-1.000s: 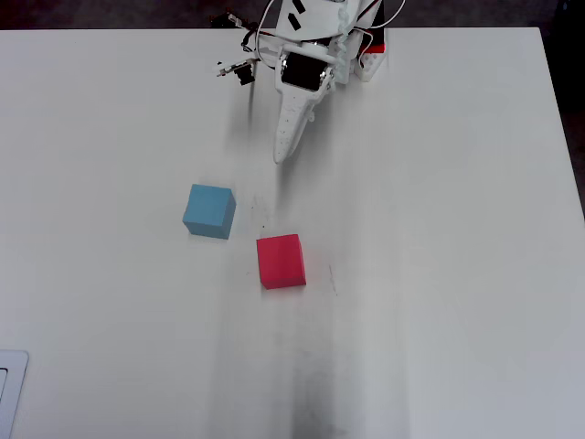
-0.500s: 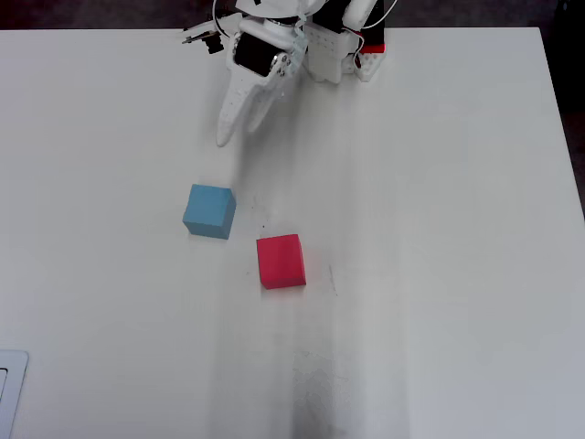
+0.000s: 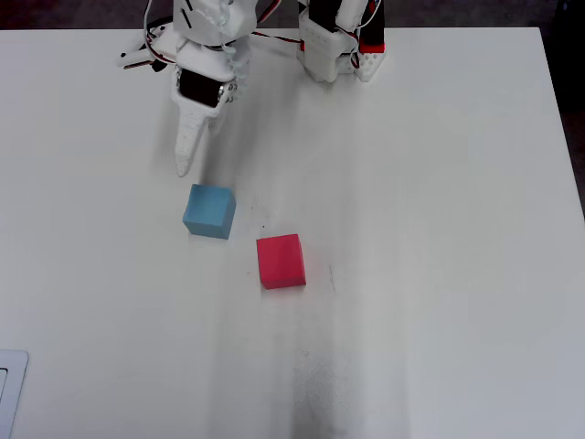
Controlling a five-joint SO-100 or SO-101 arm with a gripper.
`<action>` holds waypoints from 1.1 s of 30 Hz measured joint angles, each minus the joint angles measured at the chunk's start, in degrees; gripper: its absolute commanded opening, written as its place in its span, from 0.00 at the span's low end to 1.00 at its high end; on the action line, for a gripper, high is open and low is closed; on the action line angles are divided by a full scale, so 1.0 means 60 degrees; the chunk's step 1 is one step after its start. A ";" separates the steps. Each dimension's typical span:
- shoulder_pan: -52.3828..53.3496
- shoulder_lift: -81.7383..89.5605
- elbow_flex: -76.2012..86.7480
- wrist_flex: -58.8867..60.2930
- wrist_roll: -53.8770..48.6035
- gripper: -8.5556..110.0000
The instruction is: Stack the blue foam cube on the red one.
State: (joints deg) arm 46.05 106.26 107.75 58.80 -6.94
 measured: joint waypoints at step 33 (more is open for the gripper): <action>-0.1040 -0.5039 -0.3091 0.0396 0.1040 0.38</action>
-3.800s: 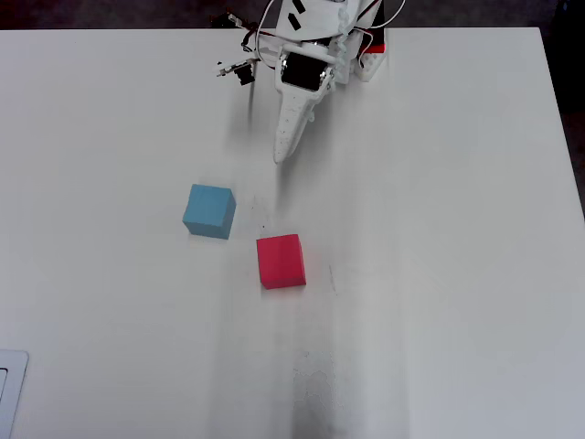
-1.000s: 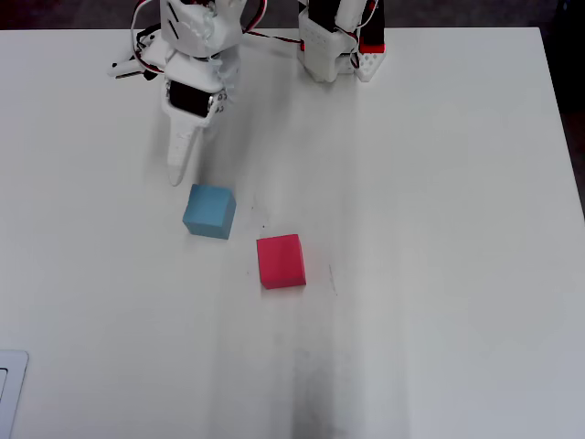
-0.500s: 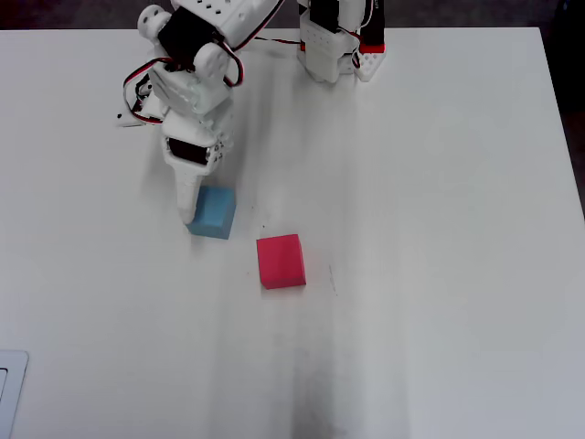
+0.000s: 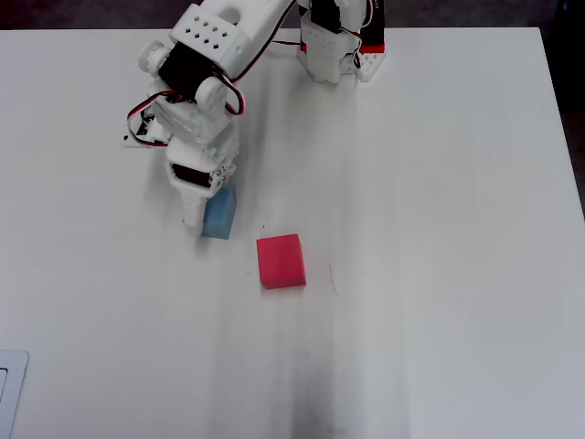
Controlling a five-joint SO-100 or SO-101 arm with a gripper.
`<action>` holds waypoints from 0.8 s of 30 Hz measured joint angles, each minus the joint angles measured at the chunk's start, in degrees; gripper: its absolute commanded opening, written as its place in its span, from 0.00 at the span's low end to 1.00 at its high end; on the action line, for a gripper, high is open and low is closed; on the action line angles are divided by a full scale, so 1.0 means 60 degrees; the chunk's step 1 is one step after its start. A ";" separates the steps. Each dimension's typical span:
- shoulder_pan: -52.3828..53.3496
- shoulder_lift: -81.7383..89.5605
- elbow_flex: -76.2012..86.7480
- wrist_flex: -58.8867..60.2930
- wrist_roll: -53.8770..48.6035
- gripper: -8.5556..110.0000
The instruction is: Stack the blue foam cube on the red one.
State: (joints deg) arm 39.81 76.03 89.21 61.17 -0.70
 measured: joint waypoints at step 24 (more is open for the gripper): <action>-0.0044 -0.0498 -0.0293 -0.0264 0.0542 0.26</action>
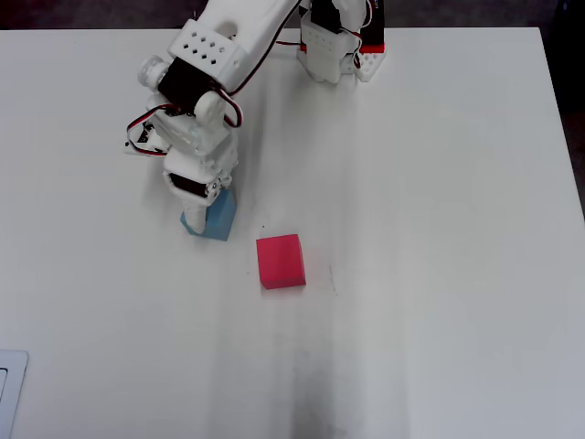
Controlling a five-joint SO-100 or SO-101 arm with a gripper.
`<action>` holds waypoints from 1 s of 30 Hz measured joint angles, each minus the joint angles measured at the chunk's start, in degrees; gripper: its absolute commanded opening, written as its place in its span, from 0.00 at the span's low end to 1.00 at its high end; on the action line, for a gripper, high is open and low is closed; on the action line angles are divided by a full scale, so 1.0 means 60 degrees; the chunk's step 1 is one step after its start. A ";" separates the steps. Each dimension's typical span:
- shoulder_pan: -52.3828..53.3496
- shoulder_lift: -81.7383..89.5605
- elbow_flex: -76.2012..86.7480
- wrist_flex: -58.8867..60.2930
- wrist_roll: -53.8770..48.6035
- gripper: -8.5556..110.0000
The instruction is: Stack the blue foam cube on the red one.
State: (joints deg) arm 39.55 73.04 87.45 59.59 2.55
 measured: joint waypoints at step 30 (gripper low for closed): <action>-0.2622 0.0981 -0.6797 0.5493 0.2476 0.25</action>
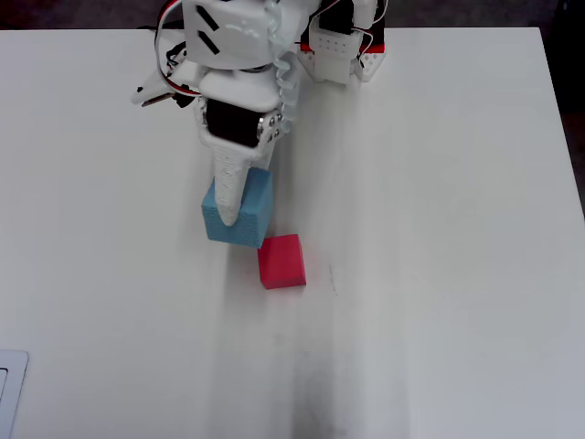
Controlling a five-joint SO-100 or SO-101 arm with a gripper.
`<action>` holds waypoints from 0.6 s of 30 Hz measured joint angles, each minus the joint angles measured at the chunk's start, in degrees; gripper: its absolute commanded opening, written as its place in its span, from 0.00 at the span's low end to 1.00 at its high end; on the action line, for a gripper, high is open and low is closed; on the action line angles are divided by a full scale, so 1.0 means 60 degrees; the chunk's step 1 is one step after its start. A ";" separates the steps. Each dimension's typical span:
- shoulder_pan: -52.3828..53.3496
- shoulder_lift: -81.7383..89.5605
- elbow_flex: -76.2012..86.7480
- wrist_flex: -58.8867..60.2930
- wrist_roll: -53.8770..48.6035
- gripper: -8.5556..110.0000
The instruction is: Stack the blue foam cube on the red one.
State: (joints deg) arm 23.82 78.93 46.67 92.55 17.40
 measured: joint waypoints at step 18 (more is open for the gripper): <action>-0.0366 -0.2637 -0.0249 0.0059 0.0586 0.24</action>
State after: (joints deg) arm 21.62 63.11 45.18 92.90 20.92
